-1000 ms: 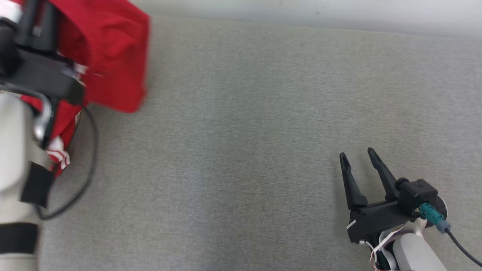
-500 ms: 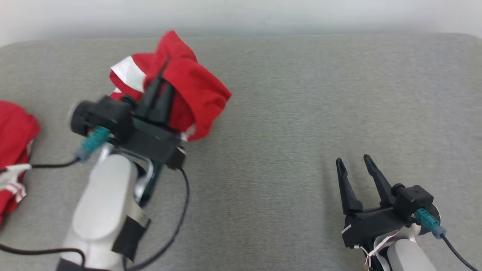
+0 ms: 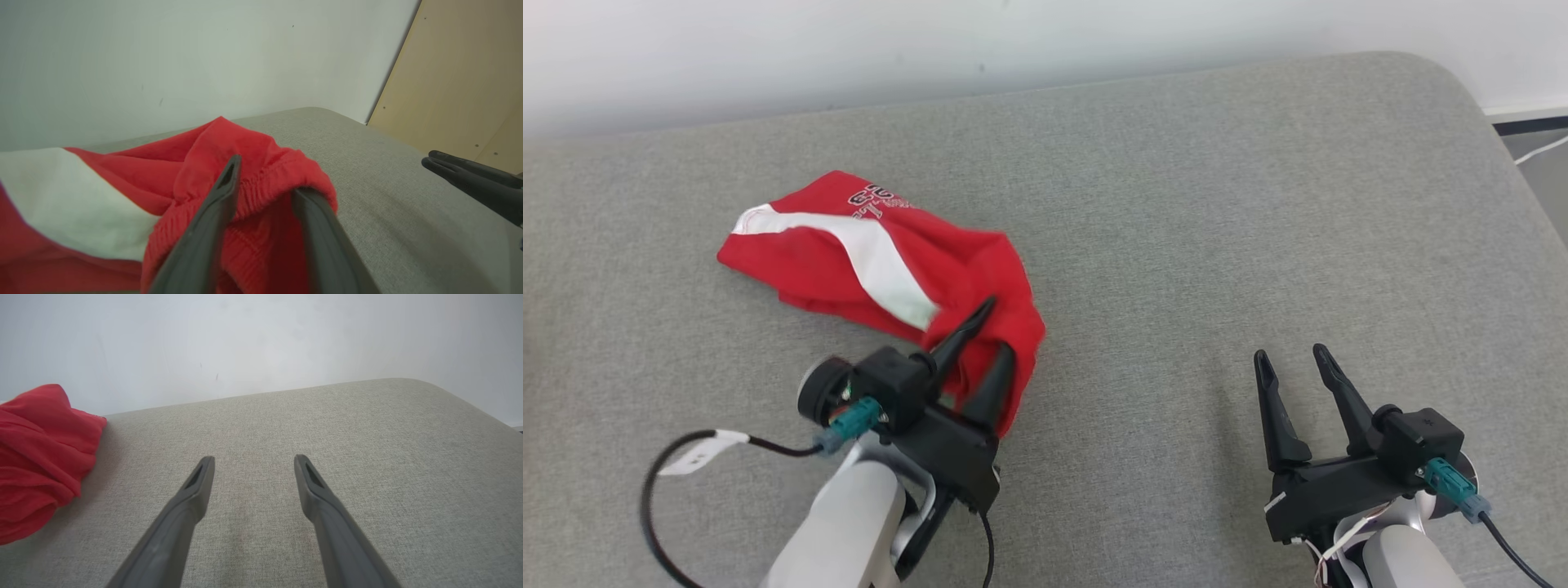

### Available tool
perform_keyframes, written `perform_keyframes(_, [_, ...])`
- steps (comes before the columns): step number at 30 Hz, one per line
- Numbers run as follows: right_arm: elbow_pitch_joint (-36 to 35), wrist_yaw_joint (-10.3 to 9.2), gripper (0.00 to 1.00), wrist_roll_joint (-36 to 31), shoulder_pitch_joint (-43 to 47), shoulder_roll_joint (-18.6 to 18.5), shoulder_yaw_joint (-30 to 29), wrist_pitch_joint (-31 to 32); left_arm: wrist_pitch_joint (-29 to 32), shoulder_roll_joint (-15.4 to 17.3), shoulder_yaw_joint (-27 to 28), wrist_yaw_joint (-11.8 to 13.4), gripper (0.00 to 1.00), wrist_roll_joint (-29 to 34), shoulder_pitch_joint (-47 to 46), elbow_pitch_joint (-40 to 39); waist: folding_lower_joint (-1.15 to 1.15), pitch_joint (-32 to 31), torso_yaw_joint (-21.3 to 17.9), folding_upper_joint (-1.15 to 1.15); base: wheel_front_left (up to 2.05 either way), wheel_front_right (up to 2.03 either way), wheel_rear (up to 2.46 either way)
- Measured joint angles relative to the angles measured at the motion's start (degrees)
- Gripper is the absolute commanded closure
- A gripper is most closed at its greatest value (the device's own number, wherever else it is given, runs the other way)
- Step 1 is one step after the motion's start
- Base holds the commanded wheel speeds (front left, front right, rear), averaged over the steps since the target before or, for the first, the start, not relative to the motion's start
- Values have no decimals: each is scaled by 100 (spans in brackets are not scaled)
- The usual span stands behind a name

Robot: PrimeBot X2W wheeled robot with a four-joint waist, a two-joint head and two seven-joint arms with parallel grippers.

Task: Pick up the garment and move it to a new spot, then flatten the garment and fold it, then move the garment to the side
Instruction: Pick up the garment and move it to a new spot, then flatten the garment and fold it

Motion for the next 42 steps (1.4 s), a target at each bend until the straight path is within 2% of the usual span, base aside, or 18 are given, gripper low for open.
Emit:
perform_keyframes(7, [22, 0, 0, 2, 61, 14, -56, 0, 0, -3, -199, 99, 0, -2, 278, 394, 0, -112, -43, 0, 0, 0, 0])
perform_keyframes(17, [45, 0, 0, 1, 175, 43, 20, 0, 0, 0, 54, 174, 0, 166, 946, 302, 0, -361, 272, 0, 0, 0, 0])
perform_keyframes(22, [33, 0, 0, 1, 211, 47, 134, 0, 0, -1, 394, 242, 0, 338, 1366, 36, 0, -501, 472, 0, 0, 0, 0])
perform_keyframes(35, [48, 0, 0, 62, 414, -16, 745, 0, 0, 1, 1772, 458, 0, 687, 2436, -724, 0, -828, 1024, 0, 0, 0, 0])
perform_keyframes(37, [14, 0, 0, 103, 450, -45, 987, 0, 0, 3, 2017, 477, 0, 680, 2638, -784, 0, -888, 1141, 0, 0, 0, 0])
perform_keyframes(42, [-116, 0, 0, 267, 438, -71, 1470, 0, 0, 2, 2191, 468, 0, 648, 2848, -826, 0, -965, 1334, 0, 0, 0, 0])
